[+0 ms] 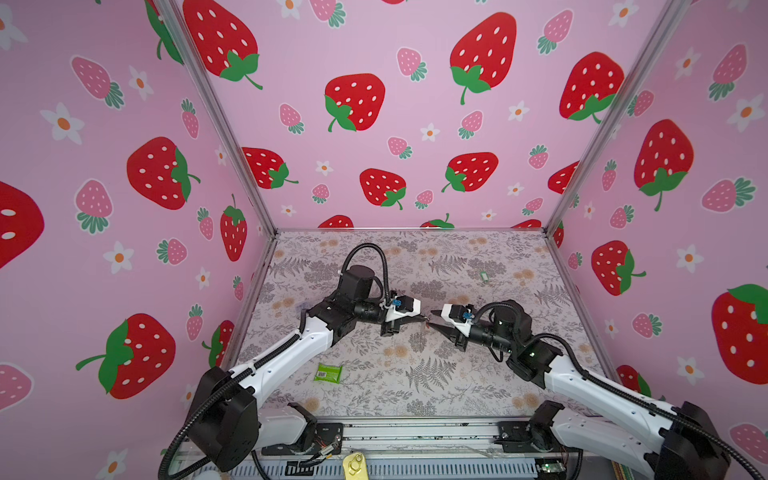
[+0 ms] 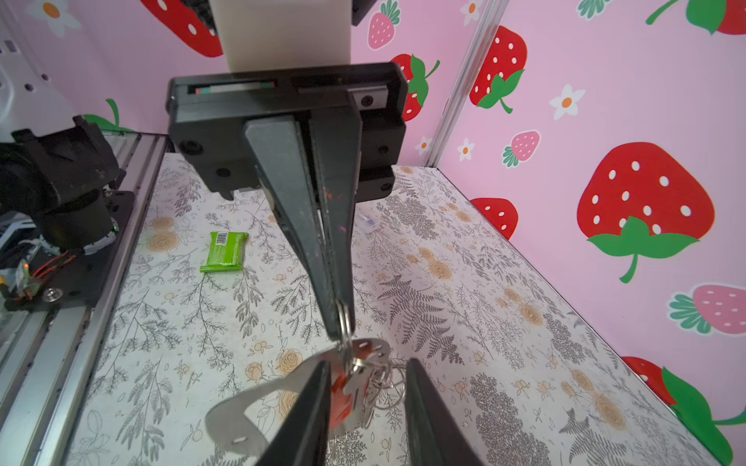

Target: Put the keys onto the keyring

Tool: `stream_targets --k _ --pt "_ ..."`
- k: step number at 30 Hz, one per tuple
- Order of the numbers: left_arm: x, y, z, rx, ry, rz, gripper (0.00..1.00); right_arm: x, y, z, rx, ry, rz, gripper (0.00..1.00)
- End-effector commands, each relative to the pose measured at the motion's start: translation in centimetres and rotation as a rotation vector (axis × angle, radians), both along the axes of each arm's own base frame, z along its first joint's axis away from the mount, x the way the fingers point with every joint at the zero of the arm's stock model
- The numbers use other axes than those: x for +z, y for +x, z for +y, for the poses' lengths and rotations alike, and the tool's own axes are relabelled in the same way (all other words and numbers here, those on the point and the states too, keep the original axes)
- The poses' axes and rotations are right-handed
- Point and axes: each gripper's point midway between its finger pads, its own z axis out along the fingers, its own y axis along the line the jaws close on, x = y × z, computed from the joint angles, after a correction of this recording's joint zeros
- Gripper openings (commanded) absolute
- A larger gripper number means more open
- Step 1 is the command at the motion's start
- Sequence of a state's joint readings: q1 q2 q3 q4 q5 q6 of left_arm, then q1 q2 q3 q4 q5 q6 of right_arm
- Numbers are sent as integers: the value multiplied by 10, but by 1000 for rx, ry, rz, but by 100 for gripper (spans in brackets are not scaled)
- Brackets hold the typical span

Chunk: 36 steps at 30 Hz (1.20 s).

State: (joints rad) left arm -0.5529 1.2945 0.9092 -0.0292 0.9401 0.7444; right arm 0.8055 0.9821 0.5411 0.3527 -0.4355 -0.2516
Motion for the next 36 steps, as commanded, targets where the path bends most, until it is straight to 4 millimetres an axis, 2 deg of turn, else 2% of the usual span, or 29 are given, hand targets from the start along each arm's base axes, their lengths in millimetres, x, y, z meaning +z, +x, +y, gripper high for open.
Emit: stream_targets --k 1,11,15,20,26,36 --pt "15 -1 -2 -25 -58 -2 0 2 0 -5 -15 14 1 38" --pt "20 9 -5 11 -88 13 0 -5 1 4 12 29 60 38" --pt "21 12 -6 23 -97 19 0 -5 7 3 -19 33 57 37" --pt "20 13 -6 28 -97 28 0 3 22 -1 -108 59 44 28" --pt "20 18 -7 49 -94 31 0 4 25 0 -117 81 45 22" --pt "26 24 -9 72 -108 26 0 -8 34 1 -150 21 47 11"
